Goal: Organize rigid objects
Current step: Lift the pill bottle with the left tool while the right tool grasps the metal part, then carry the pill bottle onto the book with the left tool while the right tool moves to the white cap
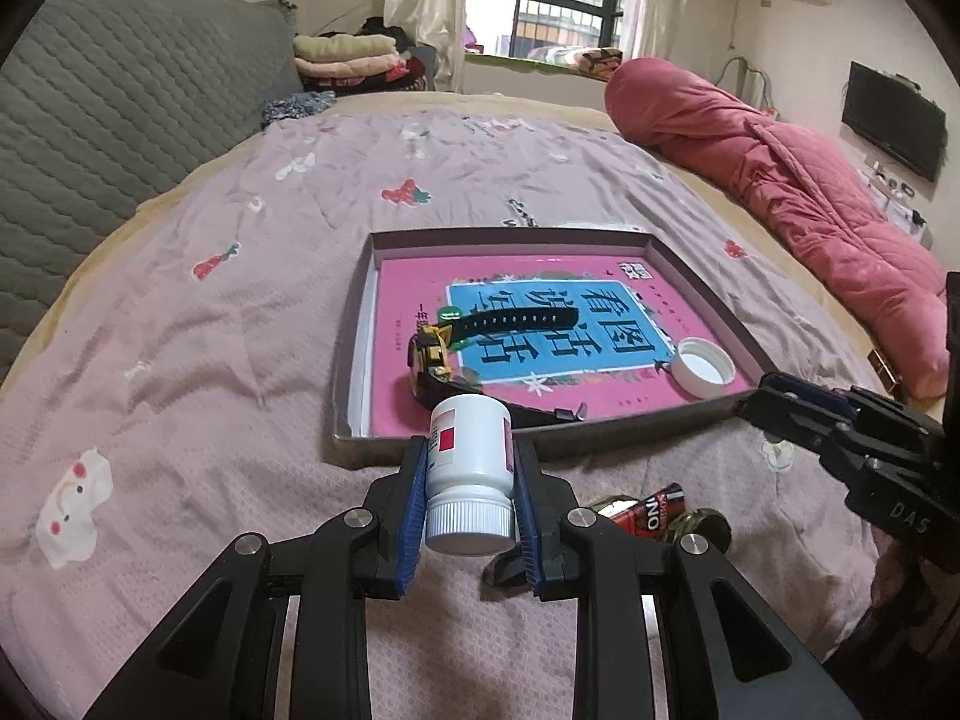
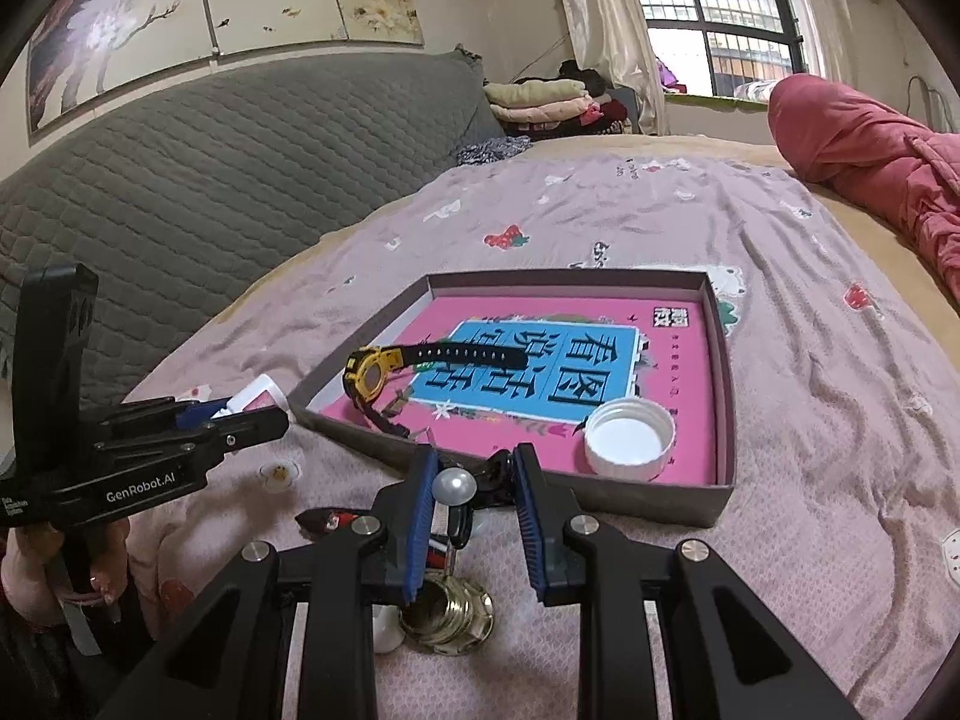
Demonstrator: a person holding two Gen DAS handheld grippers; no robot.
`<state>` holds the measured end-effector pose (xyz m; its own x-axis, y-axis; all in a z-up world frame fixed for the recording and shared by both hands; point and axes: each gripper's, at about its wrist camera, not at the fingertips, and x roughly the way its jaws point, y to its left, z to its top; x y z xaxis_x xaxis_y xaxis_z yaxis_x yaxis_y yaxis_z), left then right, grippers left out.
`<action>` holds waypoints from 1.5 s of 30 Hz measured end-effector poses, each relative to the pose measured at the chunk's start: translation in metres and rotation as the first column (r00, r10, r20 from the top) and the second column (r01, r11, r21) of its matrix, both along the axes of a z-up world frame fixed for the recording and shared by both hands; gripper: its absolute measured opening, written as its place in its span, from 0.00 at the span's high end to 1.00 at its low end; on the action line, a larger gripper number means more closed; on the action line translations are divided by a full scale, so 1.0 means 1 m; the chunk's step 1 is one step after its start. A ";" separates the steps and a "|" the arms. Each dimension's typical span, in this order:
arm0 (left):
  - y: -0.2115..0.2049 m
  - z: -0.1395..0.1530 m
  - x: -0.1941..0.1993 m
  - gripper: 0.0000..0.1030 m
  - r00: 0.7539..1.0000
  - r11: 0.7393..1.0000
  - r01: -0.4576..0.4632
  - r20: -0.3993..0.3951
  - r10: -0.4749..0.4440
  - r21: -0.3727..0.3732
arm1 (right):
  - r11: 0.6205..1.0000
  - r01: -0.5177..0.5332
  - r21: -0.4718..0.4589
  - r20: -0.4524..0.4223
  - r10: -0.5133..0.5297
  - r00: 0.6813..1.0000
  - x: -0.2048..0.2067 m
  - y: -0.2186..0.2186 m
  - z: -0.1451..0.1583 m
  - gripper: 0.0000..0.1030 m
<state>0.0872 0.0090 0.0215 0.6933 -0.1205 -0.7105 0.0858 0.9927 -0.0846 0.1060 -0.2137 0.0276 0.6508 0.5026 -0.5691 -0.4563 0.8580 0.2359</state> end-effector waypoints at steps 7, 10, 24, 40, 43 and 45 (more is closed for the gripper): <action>0.001 0.000 0.007 0.74 1.000 1.000 -0.004 0.005 0.004 0.014 | 0.999 0.017 -0.028 0.028 -0.016 0.999 0.007 0.002 0.004 0.75; 0.007 -0.001 0.014 0.74 1.000 1.000 -0.021 -0.004 0.021 -0.003 | 0.999 0.025 -0.028 0.030 -0.024 0.999 0.009 0.001 0.005 0.75; 0.025 -0.003 0.039 0.74 0.998 0.997 -0.070 -0.004 0.070 -0.021 | 0.998 0.055 -0.026 0.031 -0.054 0.998 0.022 -0.005 0.003 0.75; 0.024 -0.011 0.055 0.74 0.997 0.998 -0.067 -0.036 0.066 -0.018 | 0.992 0.121 -0.035 0.044 -0.120 0.992 0.037 -0.010 0.001 0.75; 0.023 -0.013 0.059 0.74 0.997 0.998 -0.065 -0.043 0.065 -0.015 | 0.991 0.129 -0.031 0.041 -0.127 0.991 0.039 -0.013 0.001 0.75; 0.022 -0.016 0.062 0.74 0.997 0.998 -0.064 -0.050 0.064 -0.011 | 0.991 0.132 -0.030 0.036 -0.131 0.991 0.040 -0.013 0.000 0.75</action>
